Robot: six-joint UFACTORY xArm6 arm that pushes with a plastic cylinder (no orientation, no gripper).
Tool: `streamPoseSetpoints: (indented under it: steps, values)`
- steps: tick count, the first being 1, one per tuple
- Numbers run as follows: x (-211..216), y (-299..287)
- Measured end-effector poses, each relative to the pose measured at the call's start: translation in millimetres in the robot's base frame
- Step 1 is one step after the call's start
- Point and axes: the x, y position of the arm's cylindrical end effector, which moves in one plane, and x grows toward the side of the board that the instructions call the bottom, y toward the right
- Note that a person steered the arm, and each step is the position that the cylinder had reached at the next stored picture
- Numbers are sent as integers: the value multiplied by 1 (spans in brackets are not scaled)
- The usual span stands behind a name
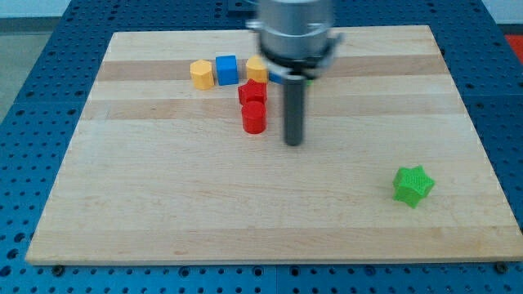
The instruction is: Move the green star towards the bottom center
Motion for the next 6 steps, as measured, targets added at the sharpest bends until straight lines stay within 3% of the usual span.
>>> streamPoseSetpoints:
  steps: [2, 4, 6]
  values:
    - [-1, 190]
    - [63, 192]
    - [64, 154]
